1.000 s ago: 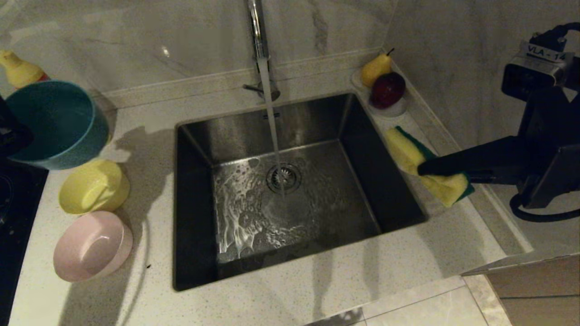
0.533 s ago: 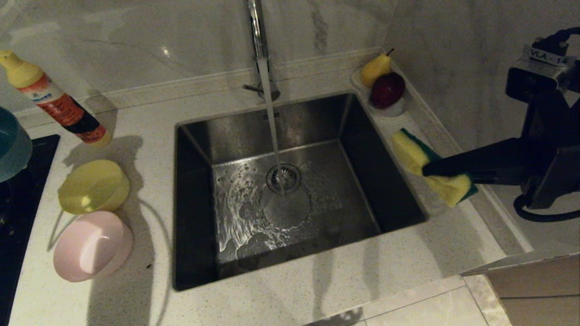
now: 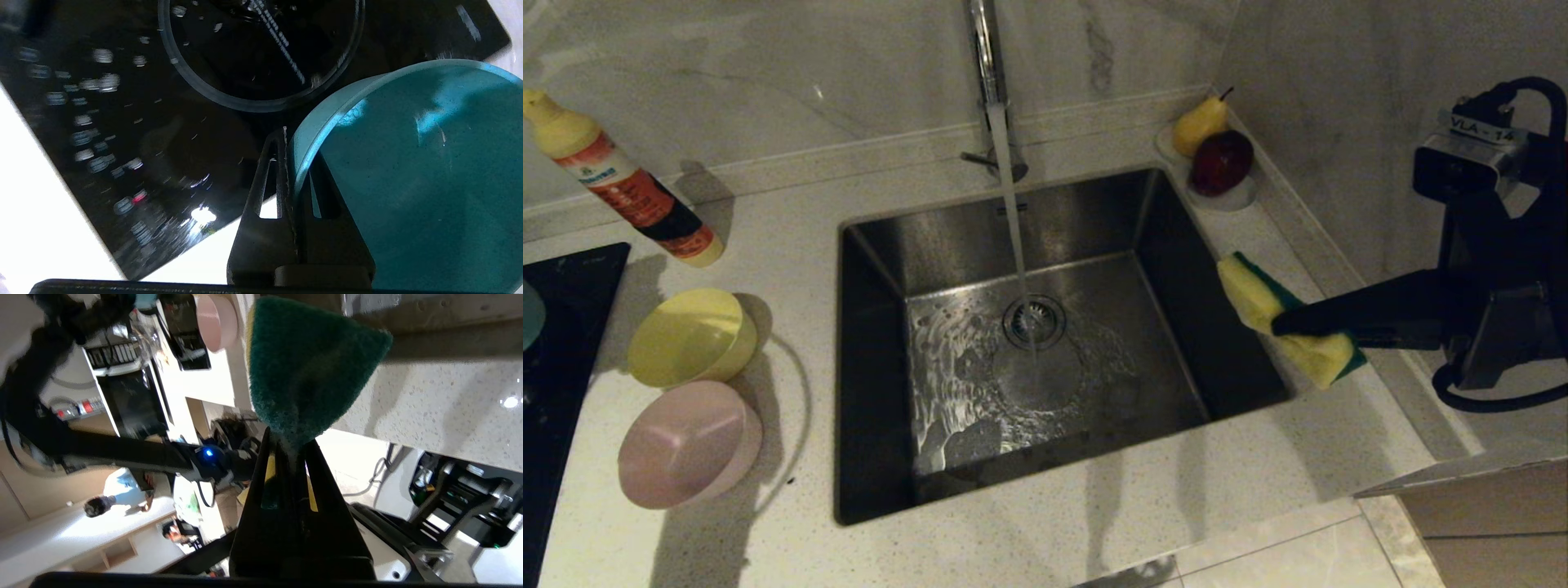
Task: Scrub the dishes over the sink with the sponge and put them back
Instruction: Place the bowl on the table
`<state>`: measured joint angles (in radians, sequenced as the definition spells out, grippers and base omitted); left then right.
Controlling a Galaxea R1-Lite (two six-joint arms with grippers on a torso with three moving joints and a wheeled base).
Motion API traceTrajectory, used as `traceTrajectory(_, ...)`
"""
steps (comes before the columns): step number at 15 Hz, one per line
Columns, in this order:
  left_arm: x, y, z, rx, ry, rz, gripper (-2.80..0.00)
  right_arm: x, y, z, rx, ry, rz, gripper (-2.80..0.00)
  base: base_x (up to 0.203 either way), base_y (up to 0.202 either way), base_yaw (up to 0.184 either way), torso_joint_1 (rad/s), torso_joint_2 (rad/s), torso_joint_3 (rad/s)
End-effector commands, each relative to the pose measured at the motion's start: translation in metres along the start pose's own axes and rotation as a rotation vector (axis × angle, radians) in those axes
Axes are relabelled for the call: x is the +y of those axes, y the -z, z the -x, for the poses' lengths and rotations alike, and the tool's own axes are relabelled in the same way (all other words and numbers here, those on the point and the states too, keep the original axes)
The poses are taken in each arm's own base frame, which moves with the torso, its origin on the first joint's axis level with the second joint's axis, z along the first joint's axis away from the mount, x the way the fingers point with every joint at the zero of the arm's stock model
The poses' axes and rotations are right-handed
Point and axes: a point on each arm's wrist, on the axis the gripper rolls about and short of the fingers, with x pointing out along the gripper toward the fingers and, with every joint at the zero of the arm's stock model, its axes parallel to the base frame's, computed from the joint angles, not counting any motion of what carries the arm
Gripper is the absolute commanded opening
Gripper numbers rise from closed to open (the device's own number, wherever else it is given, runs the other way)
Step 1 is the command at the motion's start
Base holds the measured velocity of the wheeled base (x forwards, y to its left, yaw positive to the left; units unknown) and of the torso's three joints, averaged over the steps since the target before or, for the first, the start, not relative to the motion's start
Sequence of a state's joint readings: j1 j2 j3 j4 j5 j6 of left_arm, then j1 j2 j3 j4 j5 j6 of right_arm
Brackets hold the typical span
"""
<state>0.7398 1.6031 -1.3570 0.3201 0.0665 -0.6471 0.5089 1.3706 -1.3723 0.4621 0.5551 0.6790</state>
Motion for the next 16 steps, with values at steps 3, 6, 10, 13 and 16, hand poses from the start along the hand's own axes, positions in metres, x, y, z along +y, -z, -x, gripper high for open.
traceTrajectory(3, 0.013, -0.015, -0.054, 0.058, -0.060, 0.086, -2.80, -0.003, 0.006, 0.000, 0.020, 0.006, -0.001, -2.80, 0.000, 0.000, 0.000, 0.000, 0.00, 0.000)
traceTrajectory(6, 0.015, -0.020, -0.077, 0.076, -0.052, 0.121, -2.80, -0.007, 0.008, -0.001, 0.027, 0.012, -0.006, -2.80, 0.000, 0.000, 0.000, 0.000, 0.00, 0.000)
traceTrajectory(10, 0.009, -0.026, -0.105, 0.114, 0.003, 0.151, -2.80, -0.008, 0.010, -0.001, 0.033, 0.010, -0.008, -2.80, 0.000, 0.000, 0.000, 0.000, 0.00, 0.000)
traceTrajectory(13, 0.003, -0.034, -0.124, 0.104, 0.018, 0.153, -2.80, -0.013, 0.012, -0.006, 0.053, 0.024, -0.023, -2.80, 0.000, 0.000, 0.000, 0.000, 0.00, 0.000)
traceTrajectory(16, -0.001, -0.039, -0.138, 0.107, 0.031, 0.149, -2.80, -0.015, 0.012, -0.009, 0.059, 0.027, -0.026, -2.80, 0.000, 0.000, 0.000, 0.000, 0.00, 0.000)
